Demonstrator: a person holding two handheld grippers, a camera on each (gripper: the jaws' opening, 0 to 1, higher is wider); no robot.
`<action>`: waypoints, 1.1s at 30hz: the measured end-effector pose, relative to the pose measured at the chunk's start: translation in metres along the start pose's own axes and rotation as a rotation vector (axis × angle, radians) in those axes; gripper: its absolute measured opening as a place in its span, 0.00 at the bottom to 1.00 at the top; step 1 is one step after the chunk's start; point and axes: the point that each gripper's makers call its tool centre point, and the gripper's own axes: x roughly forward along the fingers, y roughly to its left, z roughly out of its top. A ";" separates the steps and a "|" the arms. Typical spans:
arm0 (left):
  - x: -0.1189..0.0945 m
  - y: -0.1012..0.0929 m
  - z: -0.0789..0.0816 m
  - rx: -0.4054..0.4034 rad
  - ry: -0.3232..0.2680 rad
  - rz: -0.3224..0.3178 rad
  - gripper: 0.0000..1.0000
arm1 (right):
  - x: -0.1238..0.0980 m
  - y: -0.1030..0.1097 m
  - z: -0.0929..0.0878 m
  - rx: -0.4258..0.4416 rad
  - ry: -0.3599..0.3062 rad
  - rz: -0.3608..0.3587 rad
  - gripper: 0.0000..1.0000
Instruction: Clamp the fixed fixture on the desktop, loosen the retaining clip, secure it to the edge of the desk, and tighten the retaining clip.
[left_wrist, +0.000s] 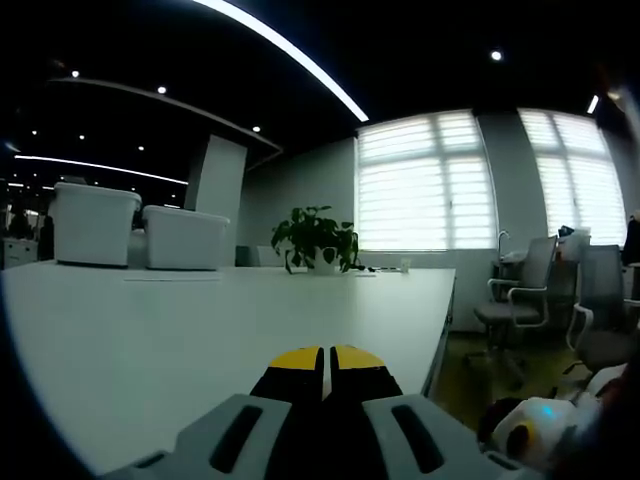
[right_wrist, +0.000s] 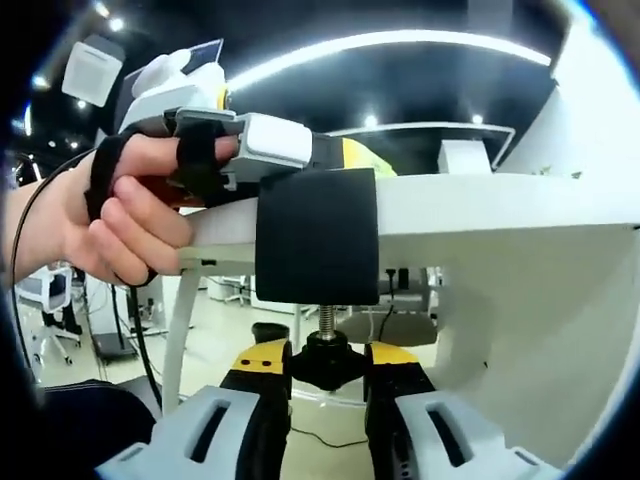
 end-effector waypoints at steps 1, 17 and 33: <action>0.000 0.000 0.000 0.000 0.000 0.000 0.03 | 0.000 0.001 0.000 -0.004 0.000 0.023 0.26; 0.001 0.000 0.001 -0.002 0.001 -0.003 0.03 | 0.000 0.000 -0.010 -0.052 0.068 0.157 0.29; 0.001 -0.001 0.001 0.000 0.001 -0.002 0.03 | -0.011 -0.004 -0.014 0.074 0.084 -0.058 0.37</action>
